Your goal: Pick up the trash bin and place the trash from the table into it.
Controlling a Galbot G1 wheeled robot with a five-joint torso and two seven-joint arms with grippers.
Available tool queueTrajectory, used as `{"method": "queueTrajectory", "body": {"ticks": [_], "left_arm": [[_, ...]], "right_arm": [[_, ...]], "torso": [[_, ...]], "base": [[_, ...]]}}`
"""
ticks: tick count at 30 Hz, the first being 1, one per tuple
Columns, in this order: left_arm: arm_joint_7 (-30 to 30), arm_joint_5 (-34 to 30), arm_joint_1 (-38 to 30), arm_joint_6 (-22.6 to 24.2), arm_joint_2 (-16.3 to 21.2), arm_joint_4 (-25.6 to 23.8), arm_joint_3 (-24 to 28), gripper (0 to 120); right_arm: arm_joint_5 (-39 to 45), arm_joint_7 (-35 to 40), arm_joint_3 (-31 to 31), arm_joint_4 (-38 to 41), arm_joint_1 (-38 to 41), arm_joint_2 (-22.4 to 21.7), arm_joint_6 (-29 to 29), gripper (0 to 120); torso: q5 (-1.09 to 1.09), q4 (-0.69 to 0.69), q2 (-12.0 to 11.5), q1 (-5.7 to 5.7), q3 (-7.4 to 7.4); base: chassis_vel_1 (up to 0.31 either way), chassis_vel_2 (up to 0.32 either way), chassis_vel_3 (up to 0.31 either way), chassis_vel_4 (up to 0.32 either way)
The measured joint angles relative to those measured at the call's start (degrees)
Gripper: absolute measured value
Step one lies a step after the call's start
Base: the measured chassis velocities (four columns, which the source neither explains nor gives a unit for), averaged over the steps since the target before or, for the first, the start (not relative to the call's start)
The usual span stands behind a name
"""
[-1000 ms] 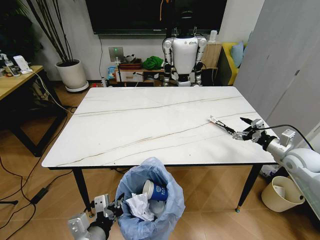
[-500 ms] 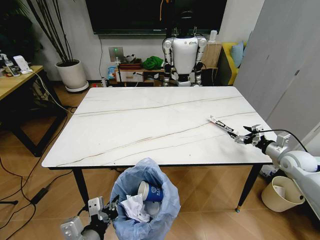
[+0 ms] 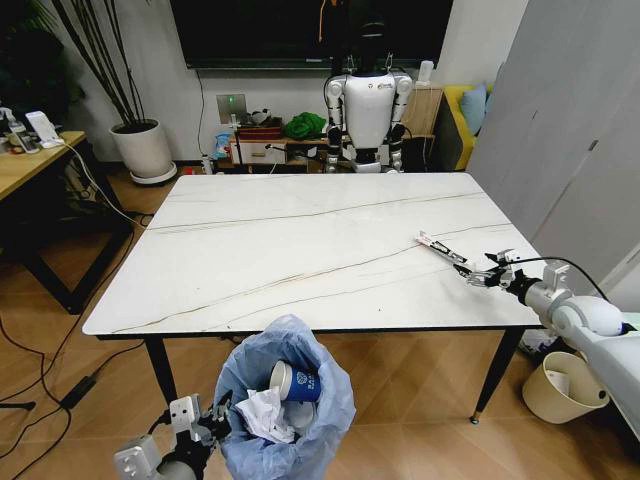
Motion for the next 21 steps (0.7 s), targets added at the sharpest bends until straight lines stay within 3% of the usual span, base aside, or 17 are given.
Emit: {"method": "queueTrajectory", "body": {"ticks": [21], "left_arm": [[0.1,0.48,0.14,-0.14,-0.63,-0.11,-0.23,0]], "right_arm": [[-0.1,3.46,-2.66,-4.54,3.78,2.88,-3.52,100]], "torso": [[0.0,0.0,0.0,0.0,0.0]], "base": [[0.0,0.0,0.0,0.0]]}}
